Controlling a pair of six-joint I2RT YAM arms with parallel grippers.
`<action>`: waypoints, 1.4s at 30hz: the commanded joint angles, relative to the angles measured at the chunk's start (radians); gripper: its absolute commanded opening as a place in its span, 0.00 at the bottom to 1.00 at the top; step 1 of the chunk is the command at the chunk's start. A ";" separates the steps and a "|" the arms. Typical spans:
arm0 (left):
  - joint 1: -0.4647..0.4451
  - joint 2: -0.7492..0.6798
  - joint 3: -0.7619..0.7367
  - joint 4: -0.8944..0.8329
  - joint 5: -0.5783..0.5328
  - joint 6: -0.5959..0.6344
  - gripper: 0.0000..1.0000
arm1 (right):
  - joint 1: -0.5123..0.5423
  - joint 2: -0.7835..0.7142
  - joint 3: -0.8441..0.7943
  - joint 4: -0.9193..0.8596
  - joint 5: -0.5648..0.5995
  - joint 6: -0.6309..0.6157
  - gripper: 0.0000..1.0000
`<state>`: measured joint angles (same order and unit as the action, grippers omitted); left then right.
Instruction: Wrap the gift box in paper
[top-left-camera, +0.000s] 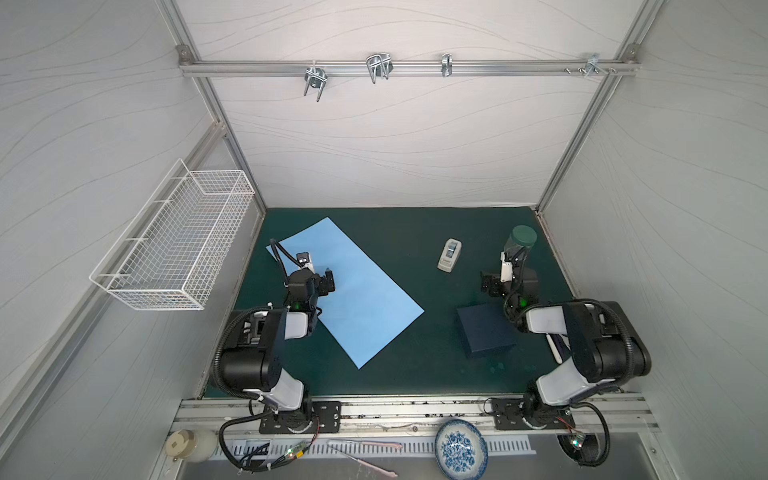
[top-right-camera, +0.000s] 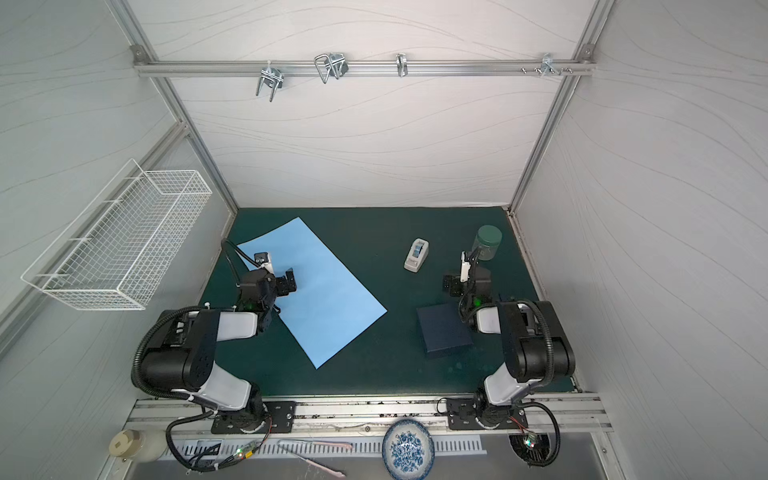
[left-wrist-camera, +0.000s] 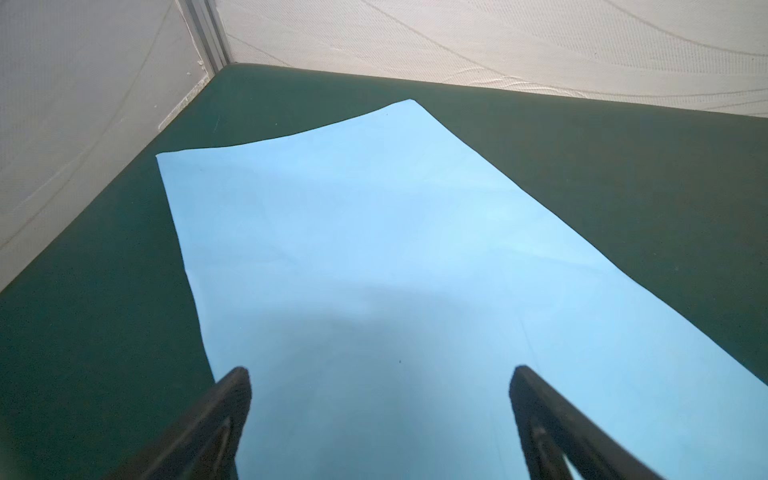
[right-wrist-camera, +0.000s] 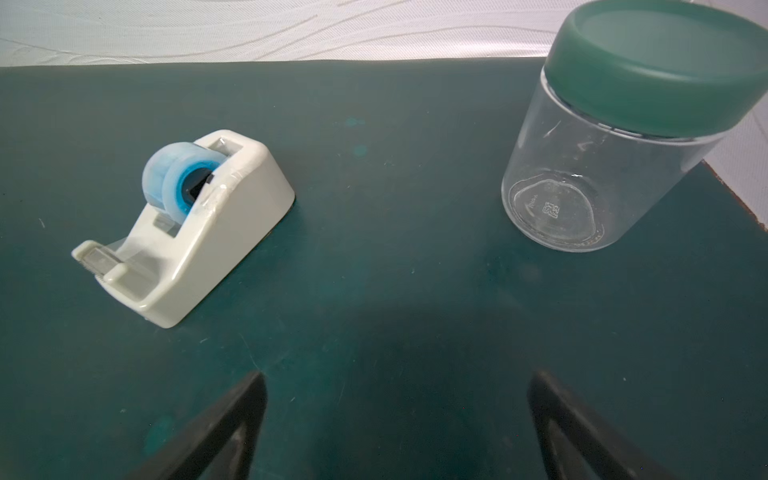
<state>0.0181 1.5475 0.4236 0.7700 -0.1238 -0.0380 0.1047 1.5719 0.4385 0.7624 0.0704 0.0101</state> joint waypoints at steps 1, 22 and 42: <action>0.002 0.004 0.003 0.060 -0.013 -0.004 0.99 | -0.006 -0.002 0.009 0.019 0.000 -0.010 0.99; 0.009 0.003 0.003 0.059 0.002 -0.007 0.99 | -0.005 -0.001 0.009 0.020 -0.001 -0.010 0.99; 0.009 -0.282 0.134 -0.459 -0.142 -0.225 0.98 | 0.101 -0.412 0.123 -0.488 0.247 0.226 0.97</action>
<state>0.0200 1.3605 0.4500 0.5446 -0.1738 -0.1085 0.1921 1.2991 0.4877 0.5140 0.2546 0.0662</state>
